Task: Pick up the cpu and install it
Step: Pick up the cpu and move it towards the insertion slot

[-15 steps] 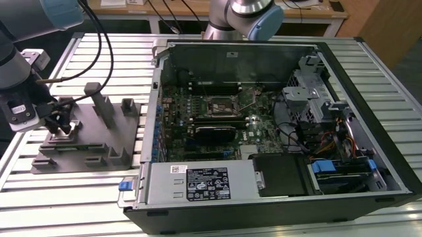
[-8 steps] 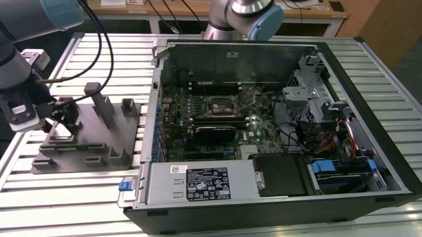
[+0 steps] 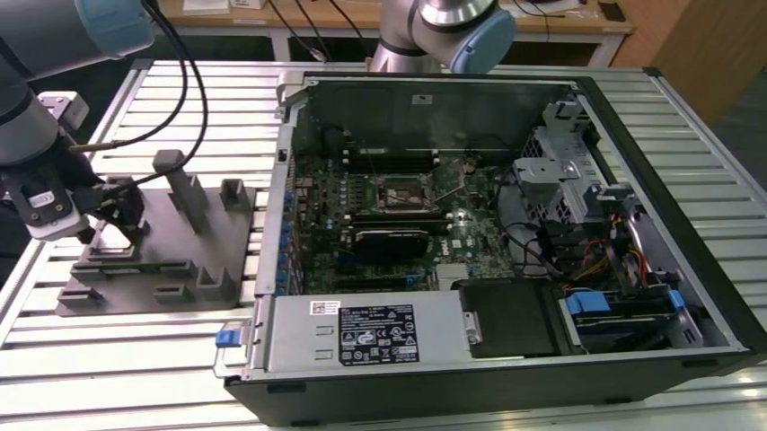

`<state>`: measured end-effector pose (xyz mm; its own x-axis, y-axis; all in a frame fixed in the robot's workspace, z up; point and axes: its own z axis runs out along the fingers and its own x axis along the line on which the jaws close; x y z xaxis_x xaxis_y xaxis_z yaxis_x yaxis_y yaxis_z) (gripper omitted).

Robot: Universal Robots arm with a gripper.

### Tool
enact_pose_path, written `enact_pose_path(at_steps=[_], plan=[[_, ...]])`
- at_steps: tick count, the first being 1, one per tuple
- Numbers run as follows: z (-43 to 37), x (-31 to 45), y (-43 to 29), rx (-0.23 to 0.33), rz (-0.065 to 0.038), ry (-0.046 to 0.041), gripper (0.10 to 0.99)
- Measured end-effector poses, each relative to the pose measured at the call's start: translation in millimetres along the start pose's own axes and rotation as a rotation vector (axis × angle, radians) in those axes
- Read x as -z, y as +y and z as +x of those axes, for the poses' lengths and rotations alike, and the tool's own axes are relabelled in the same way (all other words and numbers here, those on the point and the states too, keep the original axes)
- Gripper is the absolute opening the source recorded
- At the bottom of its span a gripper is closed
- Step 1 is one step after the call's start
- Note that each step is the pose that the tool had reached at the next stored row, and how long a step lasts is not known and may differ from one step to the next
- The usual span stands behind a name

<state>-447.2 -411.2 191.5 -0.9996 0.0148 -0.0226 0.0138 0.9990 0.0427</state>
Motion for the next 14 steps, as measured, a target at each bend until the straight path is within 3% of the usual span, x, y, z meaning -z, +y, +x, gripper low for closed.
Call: enact_pose_path(at_steps=[14], plan=[[0.3,-10.1,2.7,0.007,0.000,0.0025,0.647]])
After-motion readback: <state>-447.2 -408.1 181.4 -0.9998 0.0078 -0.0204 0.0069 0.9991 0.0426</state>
